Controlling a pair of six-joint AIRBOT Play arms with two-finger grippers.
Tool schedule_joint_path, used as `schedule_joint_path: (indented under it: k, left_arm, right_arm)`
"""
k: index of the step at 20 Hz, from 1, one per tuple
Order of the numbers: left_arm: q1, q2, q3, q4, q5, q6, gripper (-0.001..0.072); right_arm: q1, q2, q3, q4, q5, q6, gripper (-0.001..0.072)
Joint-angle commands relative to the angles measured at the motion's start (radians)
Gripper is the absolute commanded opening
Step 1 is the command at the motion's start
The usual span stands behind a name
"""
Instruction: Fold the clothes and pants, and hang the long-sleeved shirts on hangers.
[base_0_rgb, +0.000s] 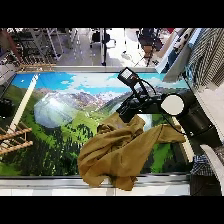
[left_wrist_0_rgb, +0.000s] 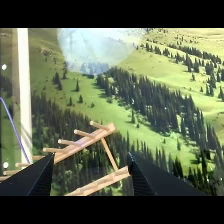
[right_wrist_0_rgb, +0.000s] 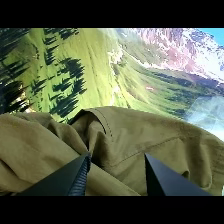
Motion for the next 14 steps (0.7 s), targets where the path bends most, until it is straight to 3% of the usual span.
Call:
schedule_joint_path:
  k: [1, 11, 13, 14]
  left_arm:
    - [0.001, 0.000, 0.000, 0.000, 0.000, 0.000, 0.0464]
    - [-0.001, -0.001, 0.000, -0.011, 0.034, 0.000, 0.0471]
    - [-0.001, -0.002, 0.000, -0.064, 0.058, -0.001, 0.0575]
    - [-0.001, -0.002, 0.000, -0.106, 0.056, -0.001, 0.0583]
  right_arm:
    - [0.001, 0.000, 0.000, 0.000, 0.000, 0.000, 0.0408]
    - [0.001, 0.000, 0.000, 0.000, 0.000, 0.000, 0.0408]
    - [0.001, 0.000, 0.000, 0.000, 0.000, 0.000, 0.0408]
    - [0.001, 0.000, 0.000, 0.002, 0.000, 0.001, 0.0408]
